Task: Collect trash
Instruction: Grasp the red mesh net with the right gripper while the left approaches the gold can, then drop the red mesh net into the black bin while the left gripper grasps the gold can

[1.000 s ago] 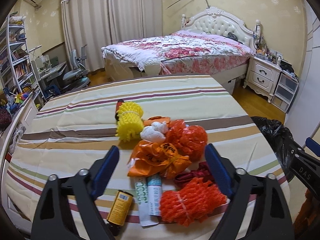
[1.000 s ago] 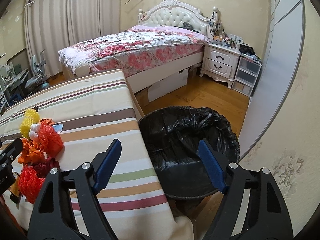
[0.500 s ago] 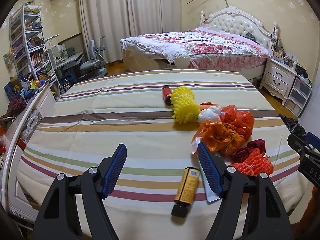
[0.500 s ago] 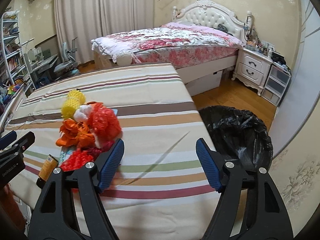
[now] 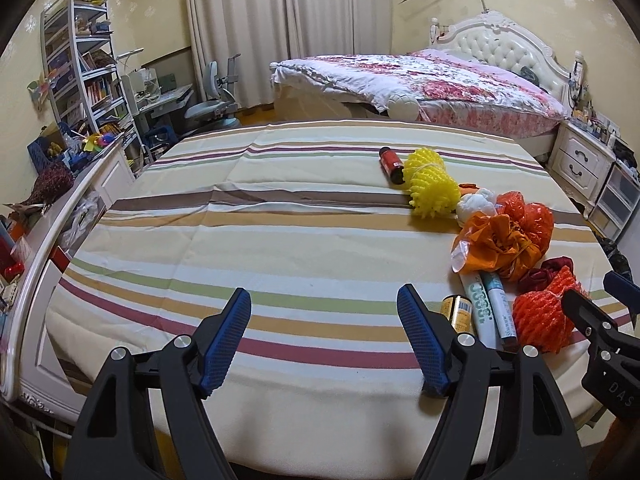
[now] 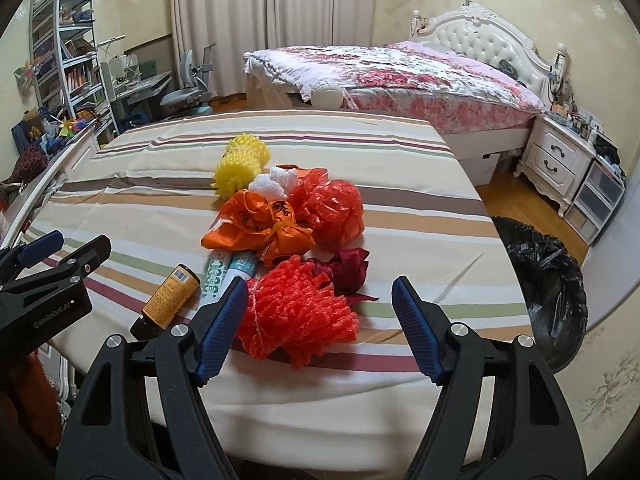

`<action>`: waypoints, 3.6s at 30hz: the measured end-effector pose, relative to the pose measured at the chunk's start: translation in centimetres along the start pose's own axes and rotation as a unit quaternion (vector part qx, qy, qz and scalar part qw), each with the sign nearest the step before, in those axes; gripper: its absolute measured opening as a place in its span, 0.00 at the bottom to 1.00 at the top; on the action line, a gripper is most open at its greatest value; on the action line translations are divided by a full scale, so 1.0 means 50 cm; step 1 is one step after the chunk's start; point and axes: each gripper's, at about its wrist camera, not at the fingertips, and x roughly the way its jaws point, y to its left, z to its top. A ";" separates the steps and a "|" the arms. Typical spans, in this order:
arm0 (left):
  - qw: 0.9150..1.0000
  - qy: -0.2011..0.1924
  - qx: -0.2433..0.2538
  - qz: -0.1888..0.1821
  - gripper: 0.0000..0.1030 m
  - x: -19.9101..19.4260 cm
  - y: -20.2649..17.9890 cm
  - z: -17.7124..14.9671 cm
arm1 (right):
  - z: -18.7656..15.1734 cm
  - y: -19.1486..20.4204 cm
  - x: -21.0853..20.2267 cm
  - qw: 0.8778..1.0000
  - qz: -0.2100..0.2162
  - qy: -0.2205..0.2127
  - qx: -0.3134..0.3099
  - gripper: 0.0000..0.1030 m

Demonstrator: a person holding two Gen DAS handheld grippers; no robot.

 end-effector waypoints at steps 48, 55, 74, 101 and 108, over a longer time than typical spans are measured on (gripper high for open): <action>0.991 0.048 0.041 -0.116 0.25 0.048 -0.097 -0.057 | -0.012 -0.141 -0.025 0.997 -0.041 -0.037 0.060 0.38; 0.994 -0.001 0.038 -0.103 0.24 0.001 -0.095 -0.032 | -0.013 -0.164 -0.033 0.995 -0.048 -0.044 0.074 0.38; 0.958 -0.070 0.144 -0.238 0.24 -0.033 -0.426 0.100 | 0.007 -0.434 -0.044 0.967 -0.165 -0.072 0.182 0.39; 0.943 -0.017 0.211 -0.256 0.53 0.097 -0.660 0.117 | -0.011 -0.563 0.036 0.940 -0.231 -0.040 0.248 0.52; 0.945 -0.018 0.207 -0.251 0.66 0.101 -0.664 0.114 | -0.013 -0.569 0.031 0.937 -0.238 -0.043 0.253 0.54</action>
